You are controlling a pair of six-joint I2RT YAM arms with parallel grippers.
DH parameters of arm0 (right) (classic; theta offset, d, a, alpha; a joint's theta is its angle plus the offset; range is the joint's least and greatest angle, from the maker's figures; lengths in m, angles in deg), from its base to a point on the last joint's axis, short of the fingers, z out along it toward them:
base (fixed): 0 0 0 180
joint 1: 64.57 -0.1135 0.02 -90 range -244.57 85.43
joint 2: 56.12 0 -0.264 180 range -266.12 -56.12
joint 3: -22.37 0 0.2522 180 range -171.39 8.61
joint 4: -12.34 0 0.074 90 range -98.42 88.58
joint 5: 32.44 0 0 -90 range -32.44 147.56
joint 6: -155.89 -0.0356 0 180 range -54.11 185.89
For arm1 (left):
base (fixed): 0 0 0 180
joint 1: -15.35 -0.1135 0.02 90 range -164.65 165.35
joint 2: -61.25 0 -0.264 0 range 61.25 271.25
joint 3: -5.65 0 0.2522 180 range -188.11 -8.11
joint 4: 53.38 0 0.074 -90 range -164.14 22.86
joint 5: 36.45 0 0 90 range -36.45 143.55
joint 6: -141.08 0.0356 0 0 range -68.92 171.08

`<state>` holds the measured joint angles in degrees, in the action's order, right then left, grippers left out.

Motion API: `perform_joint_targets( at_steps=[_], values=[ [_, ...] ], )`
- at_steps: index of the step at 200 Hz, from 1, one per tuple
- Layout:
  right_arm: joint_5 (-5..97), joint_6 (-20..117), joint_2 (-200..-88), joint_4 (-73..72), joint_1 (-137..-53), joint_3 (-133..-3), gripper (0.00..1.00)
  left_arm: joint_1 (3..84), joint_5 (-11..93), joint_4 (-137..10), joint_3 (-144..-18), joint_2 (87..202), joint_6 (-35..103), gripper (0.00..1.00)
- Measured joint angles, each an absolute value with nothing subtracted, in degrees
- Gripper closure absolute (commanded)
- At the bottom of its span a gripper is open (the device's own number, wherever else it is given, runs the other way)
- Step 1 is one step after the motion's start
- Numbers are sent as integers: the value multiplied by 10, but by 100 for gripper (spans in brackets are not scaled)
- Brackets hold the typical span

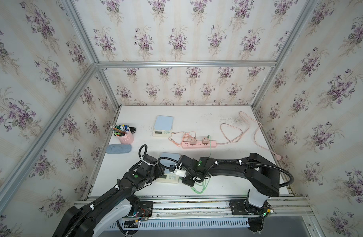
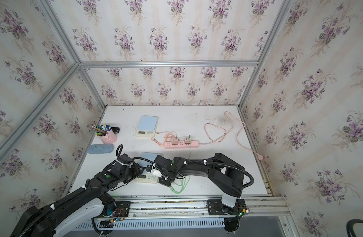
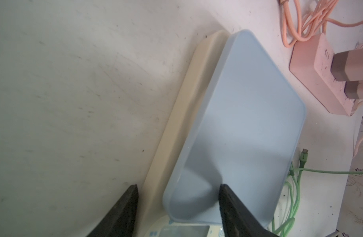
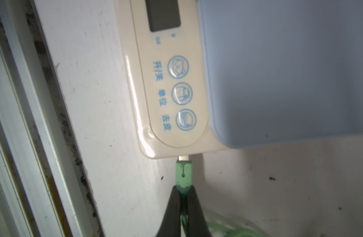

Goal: Charge the electronic scale
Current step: Insert the charging cable into the electronic scale.

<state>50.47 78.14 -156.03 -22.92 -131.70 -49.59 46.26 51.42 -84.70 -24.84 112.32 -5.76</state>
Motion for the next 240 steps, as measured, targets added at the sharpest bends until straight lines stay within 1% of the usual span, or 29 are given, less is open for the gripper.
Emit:
perform_joint_targets(
  at_steps=[68,121,167,184,194,209,219,240],
  values=[
    [504,793,-1584,-265,-1316,-530,100,491,542,-849,-251,1124,-74,38],
    [491,748,-1595,-289,-1312,-549,100,526,582,-862,-249,1108,-111,38],
    [473,740,-1615,-304,-1300,-568,100,551,616,-869,-252,1108,-136,38],
    [469,739,-1616,-300,-1290,-572,88,551,623,-878,-260,1113,-139,36],
    [474,737,-1612,-288,-1286,-569,76,543,621,-886,-266,1116,-138,33],
    [482,731,-1590,-221,-1280,-547,64,519,586,-895,-278,1123,-128,31],
    [489,726,-1561,-186,-1276,-528,60,496,556,-908,-290,1127,-111,29],
    [516,717,-1494,-159,-1264,-477,54,451,534,-943,-340,1136,-62,23]
  ],
)
